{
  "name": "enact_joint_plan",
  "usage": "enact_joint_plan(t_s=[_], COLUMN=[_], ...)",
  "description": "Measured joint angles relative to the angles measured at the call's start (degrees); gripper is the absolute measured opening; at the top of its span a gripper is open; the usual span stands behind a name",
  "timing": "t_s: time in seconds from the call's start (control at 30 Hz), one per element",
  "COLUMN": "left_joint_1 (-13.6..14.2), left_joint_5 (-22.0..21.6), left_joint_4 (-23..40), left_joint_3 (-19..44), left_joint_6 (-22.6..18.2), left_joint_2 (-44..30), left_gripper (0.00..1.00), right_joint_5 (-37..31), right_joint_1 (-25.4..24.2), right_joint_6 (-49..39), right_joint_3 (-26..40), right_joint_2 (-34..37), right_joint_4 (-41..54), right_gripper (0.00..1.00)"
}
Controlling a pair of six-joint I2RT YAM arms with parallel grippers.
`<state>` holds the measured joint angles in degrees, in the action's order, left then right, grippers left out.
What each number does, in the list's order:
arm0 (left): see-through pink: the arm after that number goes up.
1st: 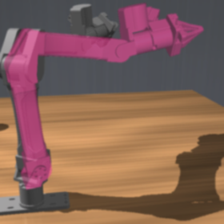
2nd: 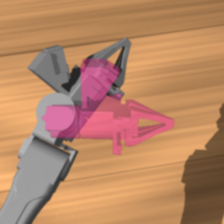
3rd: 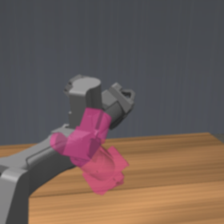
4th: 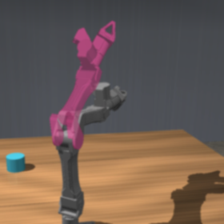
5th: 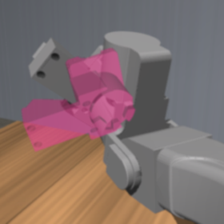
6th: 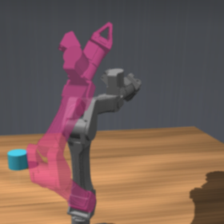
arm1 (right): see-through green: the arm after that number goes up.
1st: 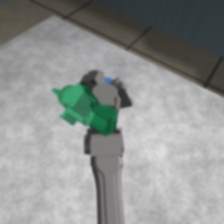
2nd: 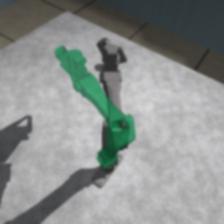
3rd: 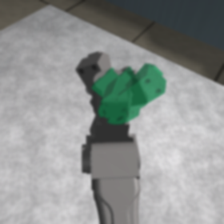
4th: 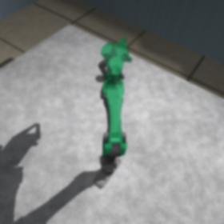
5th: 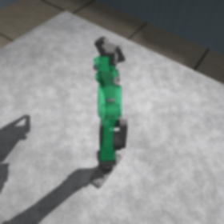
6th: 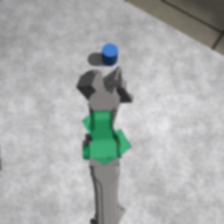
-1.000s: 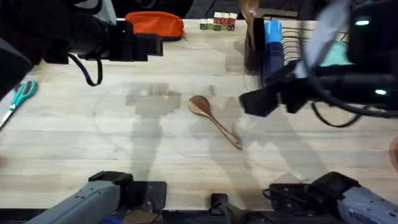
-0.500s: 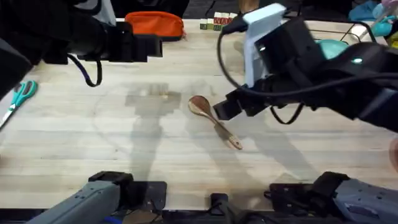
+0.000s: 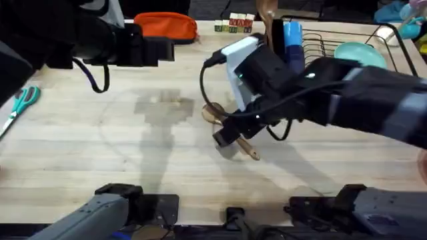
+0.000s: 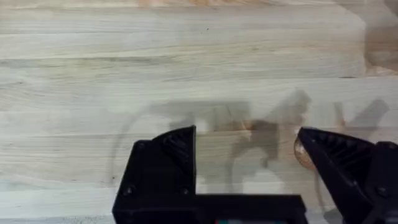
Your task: Pick up the spoon on the table one by one and put them onto the rack
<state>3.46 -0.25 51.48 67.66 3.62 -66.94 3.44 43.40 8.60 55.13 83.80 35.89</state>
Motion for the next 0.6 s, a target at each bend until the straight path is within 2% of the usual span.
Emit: enact_joint_plan(t_s=[0.27,0.47,0.6], left_joint_1=[0.0,0.0,0.0], left_joint_5=[0.0,0.0,0.0], left_joint_4=[0.0,0.0,0.0], left_joint_3=[0.0,0.0,0.0], left_joint_6=[0.0,0.0,0.0], left_joint_2=[0.0,0.0,0.0], left_gripper=[0.995,0.993,0.994], right_joint_5=[-0.4,-1.6,-4.9], right_joint_1=[0.0,0.7,2.7], right_joint_6=[0.0,0.0,0.0], right_joint_3=[0.0,0.6,0.8], right_joint_2=[7.1,8.2,8.9], right_joint_4=[-0.9,-1.6,-1.7], right_gripper=[0.992,0.992,0.992])
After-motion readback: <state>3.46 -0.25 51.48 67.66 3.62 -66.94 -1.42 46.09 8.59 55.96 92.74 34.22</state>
